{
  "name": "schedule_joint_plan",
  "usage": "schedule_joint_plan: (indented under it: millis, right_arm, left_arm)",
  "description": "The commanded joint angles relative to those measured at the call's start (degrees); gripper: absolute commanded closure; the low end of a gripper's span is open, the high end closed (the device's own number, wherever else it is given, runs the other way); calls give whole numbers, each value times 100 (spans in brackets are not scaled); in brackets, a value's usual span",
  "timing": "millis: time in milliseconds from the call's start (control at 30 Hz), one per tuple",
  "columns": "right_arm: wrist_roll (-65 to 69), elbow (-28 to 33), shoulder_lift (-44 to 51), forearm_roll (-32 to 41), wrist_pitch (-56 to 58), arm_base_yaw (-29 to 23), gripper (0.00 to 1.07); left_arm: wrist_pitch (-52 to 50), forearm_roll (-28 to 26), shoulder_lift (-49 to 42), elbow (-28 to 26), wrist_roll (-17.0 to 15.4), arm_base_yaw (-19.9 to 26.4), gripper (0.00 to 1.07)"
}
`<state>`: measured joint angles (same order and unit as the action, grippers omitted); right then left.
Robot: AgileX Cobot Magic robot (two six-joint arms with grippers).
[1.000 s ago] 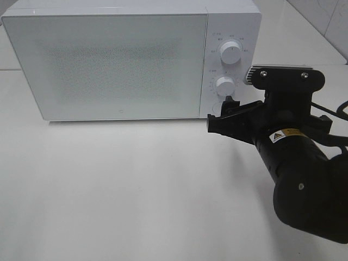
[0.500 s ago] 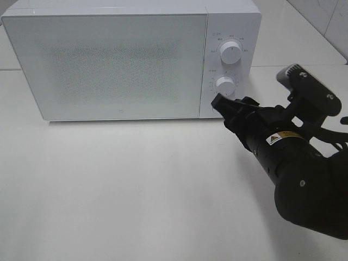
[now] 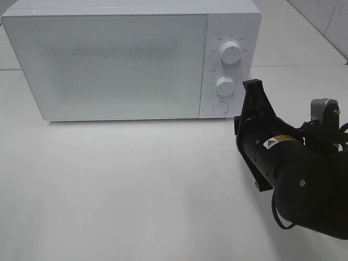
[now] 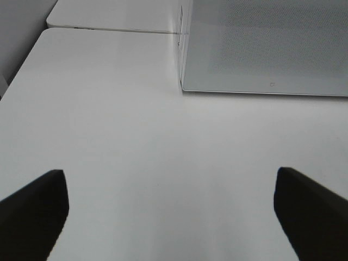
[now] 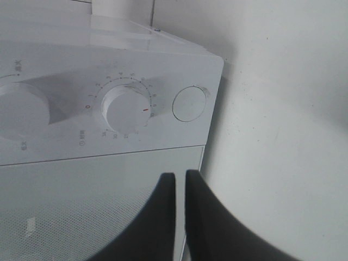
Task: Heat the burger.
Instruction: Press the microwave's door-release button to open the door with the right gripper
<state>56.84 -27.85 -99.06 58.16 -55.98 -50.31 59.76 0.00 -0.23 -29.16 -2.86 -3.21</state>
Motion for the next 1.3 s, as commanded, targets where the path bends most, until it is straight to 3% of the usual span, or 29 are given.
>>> schedule_joint_plan:
  millis: [33, 233, 533, 700, 1033, 1300]
  right_arm:
    - [92, -34, 11, -52, 143, 40, 107]
    - [344, -34, 11, 0, 338, 40, 107]
    - [332, -155, 11, -241, 521, 607, 107]
    - [481, -487, -367, -676, 665, 882, 107]
    - [636, -1003, -1026, -710, 802, 911, 107]
    - [636, -1478, -1432, -905, 928, 1215, 107]
  left_arm:
    - [-40, 0, -120, 17, 0, 11, 9]
    - [-40, 0, -120, 17, 0, 11, 9]
    - [-40, 0, -120, 17, 0, 11, 9]
    - [-40, 0, -120, 17, 0, 11, 9]
    - [-40, 0, -120, 17, 0, 11, 9]
    - [-40, 0, -120, 17, 0, 11, 9]
